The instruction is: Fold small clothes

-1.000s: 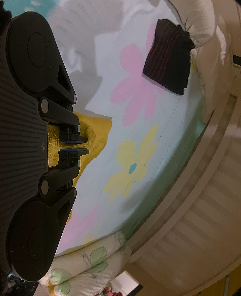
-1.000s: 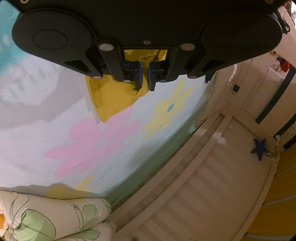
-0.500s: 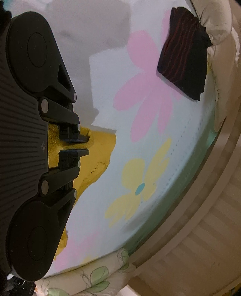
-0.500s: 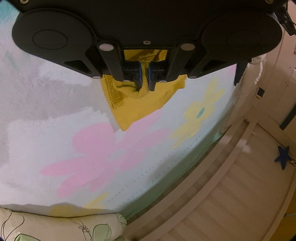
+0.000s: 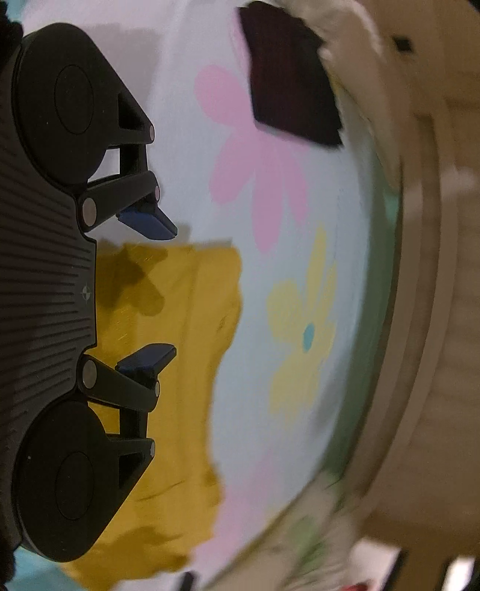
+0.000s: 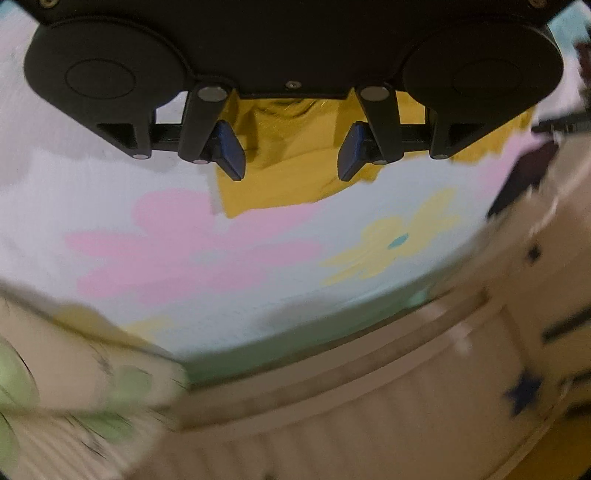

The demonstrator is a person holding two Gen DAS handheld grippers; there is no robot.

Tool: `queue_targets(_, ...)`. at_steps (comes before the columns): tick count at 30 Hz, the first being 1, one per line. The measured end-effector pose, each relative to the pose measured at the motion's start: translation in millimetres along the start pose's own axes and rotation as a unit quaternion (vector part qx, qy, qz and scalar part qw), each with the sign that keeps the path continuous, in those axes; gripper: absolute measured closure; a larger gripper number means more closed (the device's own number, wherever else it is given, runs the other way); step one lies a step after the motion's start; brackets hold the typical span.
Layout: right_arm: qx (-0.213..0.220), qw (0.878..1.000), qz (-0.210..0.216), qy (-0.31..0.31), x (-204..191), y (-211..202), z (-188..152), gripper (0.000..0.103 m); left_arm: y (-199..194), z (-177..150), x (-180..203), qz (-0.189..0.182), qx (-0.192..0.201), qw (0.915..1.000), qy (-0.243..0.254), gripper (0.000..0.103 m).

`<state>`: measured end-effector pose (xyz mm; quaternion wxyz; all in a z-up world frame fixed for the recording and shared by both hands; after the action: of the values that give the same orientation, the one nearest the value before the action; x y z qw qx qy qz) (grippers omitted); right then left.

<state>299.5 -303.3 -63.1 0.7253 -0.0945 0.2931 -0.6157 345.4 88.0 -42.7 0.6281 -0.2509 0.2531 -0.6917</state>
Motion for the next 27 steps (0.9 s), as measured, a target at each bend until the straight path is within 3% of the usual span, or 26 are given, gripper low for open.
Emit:
queue_targets(6,-0.058,0.993,0.024,-0.103,-35,-1,-25,0.04,-4,-25,33,-0.024,-0.025,0.9967,0.074,0.043)
queue_targets(11,-0.091,0.989,0.008,-0.12,-40,9,-36,0.04,8,-28,38,-0.017,-0.044,0.9963,0.072,0.043)
queue_targets(17,-0.099,0.983,-0.016,-0.152,-45,31,-37,0.037,28,-13,38,0.004,-0.056,0.9967,0.059,0.042)
queue_targets(27,-0.082,0.99,-0.047,-0.104,-29,70,0,0.036,65,23,36,0.009,-0.072,0.9965,0.042,0.041)
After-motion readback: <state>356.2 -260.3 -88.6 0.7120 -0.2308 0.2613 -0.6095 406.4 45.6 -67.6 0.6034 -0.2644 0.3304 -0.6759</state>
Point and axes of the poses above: each gripper's, at about its wrist camera, not at the fingertips, and y roughly the way its jaws point, x to its right, z to its top, the point moved 2 cm from there along y, roughly the way its jaws point, and after that the axes turned 6 degrees about z, right-handed, at the moved point
